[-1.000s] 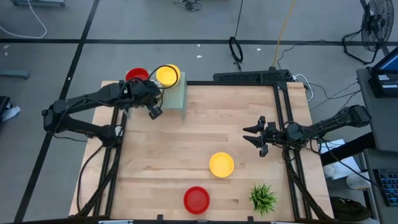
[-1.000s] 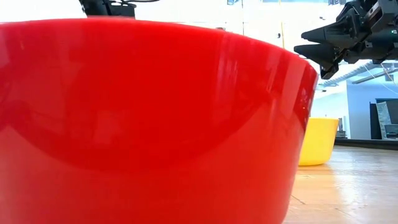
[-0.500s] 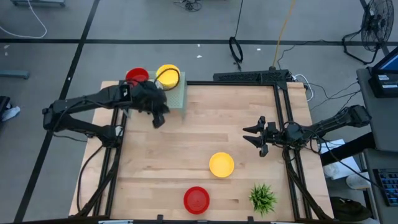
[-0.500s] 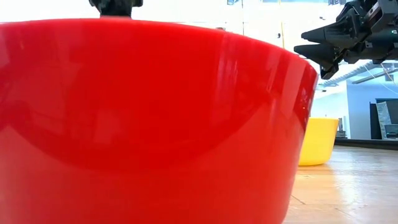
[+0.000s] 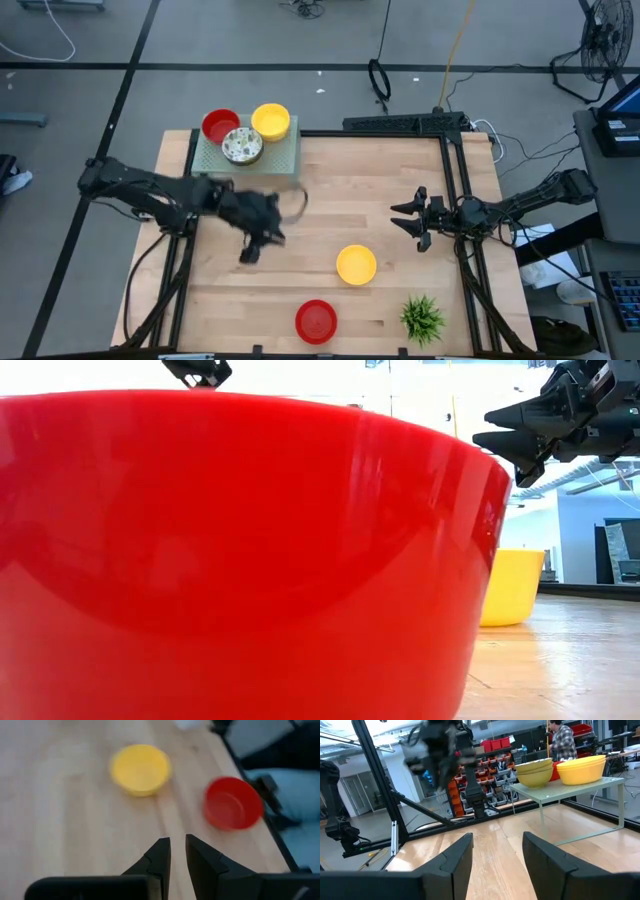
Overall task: Pick & Place Mini bowls
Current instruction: Stack the red bowl on top of the red bowls on the shelf
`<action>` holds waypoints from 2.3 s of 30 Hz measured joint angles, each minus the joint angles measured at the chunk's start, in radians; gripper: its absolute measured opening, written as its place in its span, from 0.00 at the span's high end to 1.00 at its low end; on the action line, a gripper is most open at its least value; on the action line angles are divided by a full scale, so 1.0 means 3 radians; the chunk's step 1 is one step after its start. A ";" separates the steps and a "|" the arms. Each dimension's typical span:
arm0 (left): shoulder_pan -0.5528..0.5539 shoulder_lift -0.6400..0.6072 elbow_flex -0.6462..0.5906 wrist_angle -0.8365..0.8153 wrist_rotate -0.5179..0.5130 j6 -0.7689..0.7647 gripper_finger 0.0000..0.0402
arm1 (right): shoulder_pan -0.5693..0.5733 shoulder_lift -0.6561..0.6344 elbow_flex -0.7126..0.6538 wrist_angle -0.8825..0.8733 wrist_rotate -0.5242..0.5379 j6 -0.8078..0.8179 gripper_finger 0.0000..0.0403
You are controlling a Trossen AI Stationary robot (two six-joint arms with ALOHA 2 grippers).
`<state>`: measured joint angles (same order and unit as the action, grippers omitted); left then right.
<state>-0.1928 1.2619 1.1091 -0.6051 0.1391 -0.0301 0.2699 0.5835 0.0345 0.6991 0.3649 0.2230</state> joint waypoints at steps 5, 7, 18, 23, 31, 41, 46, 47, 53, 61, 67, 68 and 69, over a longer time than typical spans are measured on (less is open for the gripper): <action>-0.0453 0.0348 -0.0066 0.0097 -0.0221 0.0074 0.84 | 0.0000 0.0001 0.0000 -0.0002 0.0000 0.0000 0.60; -0.0595 0.0489 -0.0063 0.0110 -0.0322 0.0098 0.84 | 0.0001 0.0001 0.0000 -0.0001 0.0000 0.0000 0.60; -0.1139 0.1160 -0.0063 0.0612 -0.0380 -0.0047 0.84 | 0.0001 0.0001 0.0001 -0.0008 0.0000 0.0000 0.60; -0.1329 0.1347 -0.0063 0.0880 -0.0469 -0.0067 0.84 | 0.0001 0.0001 0.0000 -0.0008 0.0000 0.0000 0.60; -0.1536 0.1433 -0.0063 0.1279 -0.0715 -0.0056 0.84 | 0.0001 0.0001 0.0000 -0.0004 0.0000 0.0000 0.60; -0.1618 0.1431 -0.0062 0.1328 -0.0937 0.0010 0.84 | 0.0000 0.0000 0.0000 -0.0001 0.0000 0.0000 0.60; -0.1702 0.1431 -0.0062 0.1423 -0.0773 -0.0084 0.84 | 0.0001 0.0000 0.0000 -0.0001 0.0000 0.0000 0.60; -0.1715 0.1431 -0.0062 0.1417 -0.0706 -0.0083 0.84 | 0.0001 0.0001 0.0001 -0.0002 0.0000 0.0000 0.60; -0.1748 0.1431 -0.0062 0.1419 -0.0676 -0.0038 0.78 | 0.0001 0.0000 0.0000 -0.0001 0.0000 0.0000 0.60; -0.1747 0.1433 -0.0062 0.1416 -0.0822 0.0079 0.53 | 0.0001 0.0001 0.0000 -0.0001 0.0000 0.0000 0.60; -0.1775 0.1782 -0.0058 0.1642 -0.0829 0.0410 0.45 | 0.0001 0.0000 0.0000 -0.0005 0.0000 0.0000 0.60; -0.1776 0.1860 -0.0057 0.1706 -0.0845 0.0529 0.45 | 0.0001 0.0001 0.0001 -0.0006 0.0000 0.0000 0.60; -0.1783 0.1922 -0.0057 0.1719 -0.0878 0.0663 0.46 | 0.0000 0.0001 0.0000 -0.0005 0.0000 0.0000 0.60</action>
<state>-0.7278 1.8383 1.0918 -0.0892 -0.1242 0.1688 0.2700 0.5837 0.0345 0.6977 0.3649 0.2230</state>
